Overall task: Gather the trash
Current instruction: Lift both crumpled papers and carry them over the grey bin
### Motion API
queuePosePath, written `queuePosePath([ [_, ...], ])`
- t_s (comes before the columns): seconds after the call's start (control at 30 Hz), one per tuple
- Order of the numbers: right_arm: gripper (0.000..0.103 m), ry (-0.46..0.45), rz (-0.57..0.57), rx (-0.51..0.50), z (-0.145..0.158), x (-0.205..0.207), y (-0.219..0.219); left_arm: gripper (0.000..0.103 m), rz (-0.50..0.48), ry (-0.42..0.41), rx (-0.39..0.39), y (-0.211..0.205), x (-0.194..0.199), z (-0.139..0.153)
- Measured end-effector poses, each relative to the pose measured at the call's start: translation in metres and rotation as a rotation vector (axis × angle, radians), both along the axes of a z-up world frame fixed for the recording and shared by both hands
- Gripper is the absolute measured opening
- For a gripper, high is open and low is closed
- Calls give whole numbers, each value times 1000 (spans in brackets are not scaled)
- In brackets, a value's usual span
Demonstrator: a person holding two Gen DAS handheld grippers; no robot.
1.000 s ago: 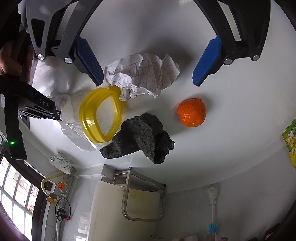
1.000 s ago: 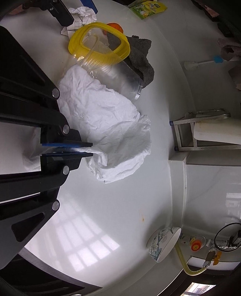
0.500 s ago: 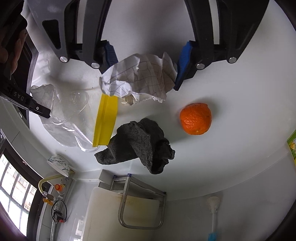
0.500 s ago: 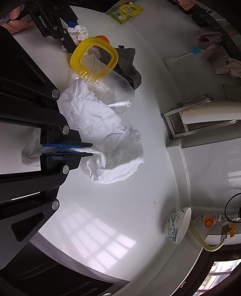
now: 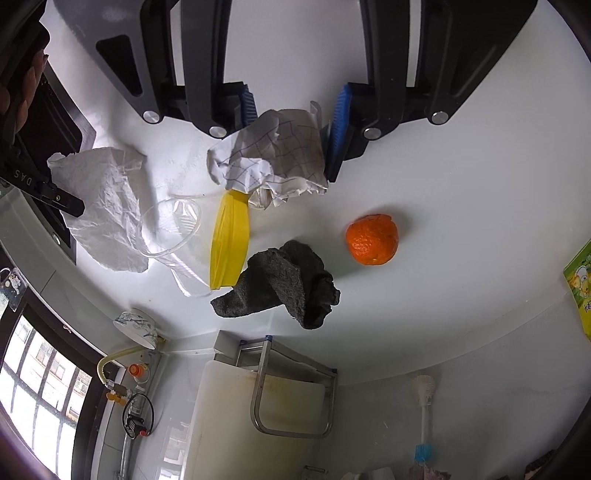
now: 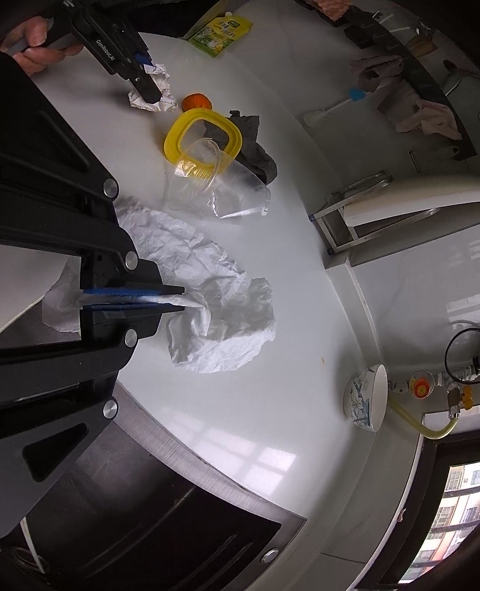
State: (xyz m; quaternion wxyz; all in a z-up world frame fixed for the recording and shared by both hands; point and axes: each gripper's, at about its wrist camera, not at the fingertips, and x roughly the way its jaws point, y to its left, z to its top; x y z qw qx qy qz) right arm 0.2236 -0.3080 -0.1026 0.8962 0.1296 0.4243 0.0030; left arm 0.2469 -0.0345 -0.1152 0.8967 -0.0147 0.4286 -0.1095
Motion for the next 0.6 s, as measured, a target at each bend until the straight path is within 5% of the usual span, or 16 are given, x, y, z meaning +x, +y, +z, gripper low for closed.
queuePosePath([
  [0.6, 3, -21, 39, 95, 46, -126, 36, 33, -73, -45, 20, -2, -107, 47],
])
